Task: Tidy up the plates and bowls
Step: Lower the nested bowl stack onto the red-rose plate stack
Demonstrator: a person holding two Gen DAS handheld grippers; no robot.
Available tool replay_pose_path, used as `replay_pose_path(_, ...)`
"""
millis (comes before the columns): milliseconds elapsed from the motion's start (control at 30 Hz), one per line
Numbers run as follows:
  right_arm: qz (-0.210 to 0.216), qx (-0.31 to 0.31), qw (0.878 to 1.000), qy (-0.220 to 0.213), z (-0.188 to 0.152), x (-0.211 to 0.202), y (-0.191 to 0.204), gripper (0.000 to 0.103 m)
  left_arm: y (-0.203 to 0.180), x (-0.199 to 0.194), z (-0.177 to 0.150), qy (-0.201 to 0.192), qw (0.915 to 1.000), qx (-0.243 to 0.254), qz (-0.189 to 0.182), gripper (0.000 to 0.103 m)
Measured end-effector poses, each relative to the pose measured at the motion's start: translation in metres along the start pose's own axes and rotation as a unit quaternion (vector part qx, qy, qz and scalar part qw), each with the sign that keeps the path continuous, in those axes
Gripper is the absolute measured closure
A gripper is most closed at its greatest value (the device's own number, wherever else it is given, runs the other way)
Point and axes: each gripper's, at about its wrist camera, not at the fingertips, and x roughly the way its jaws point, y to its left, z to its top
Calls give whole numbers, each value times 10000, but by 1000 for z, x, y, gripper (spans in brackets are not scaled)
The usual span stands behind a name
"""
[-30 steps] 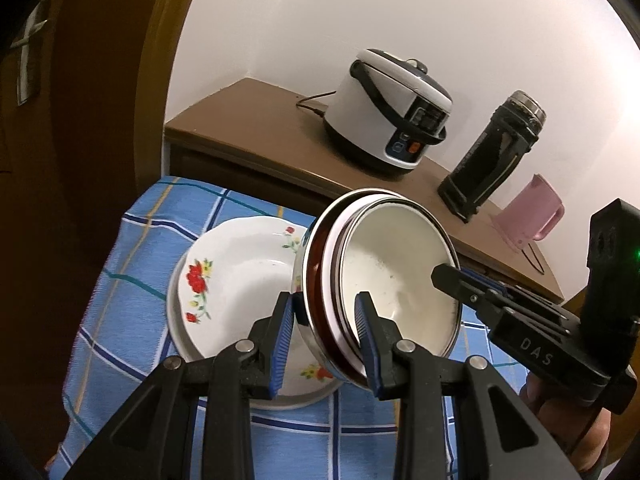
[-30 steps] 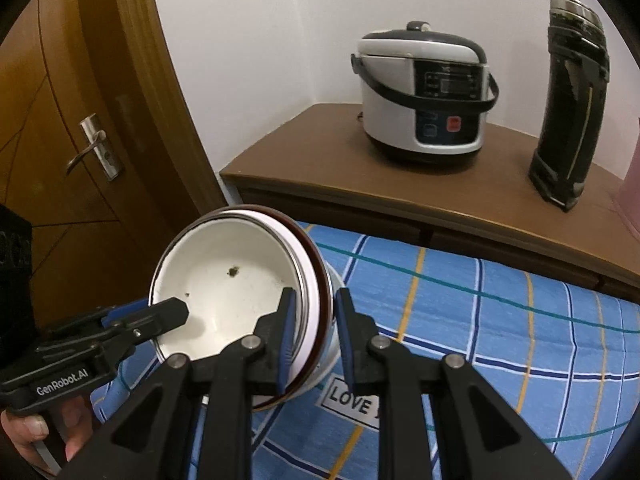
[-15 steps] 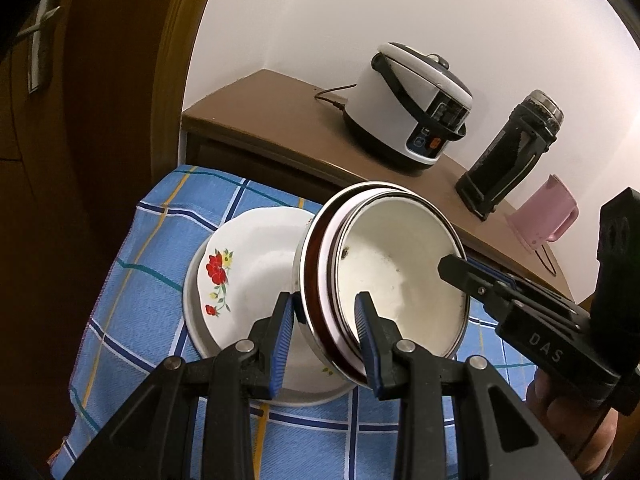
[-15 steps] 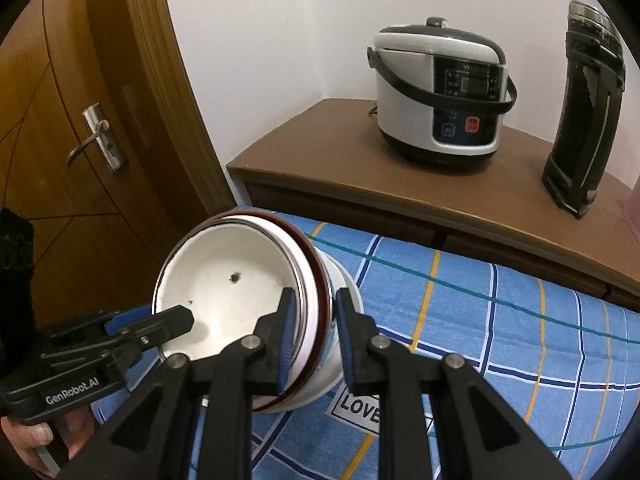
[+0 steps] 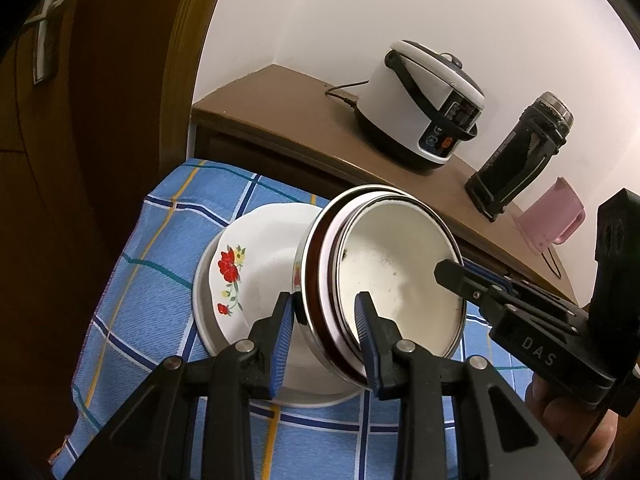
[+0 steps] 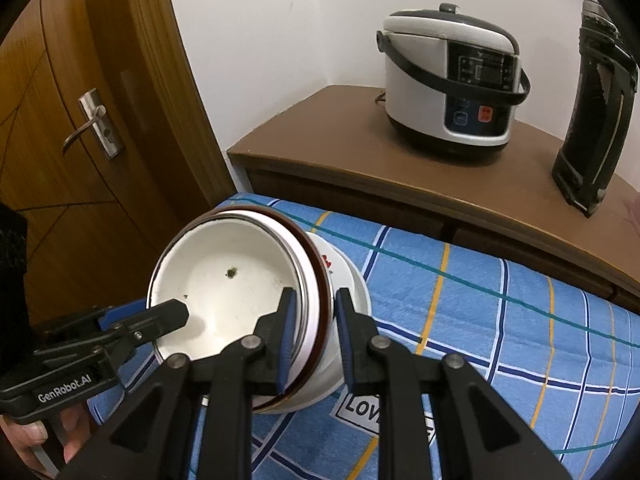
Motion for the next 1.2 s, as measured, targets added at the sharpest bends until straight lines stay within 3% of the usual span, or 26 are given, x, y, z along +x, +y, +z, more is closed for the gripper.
replay_pose_path(1200,-34,-204,9979,607,11,46,7,83,20,25,5,438,9986,-311,1,69)
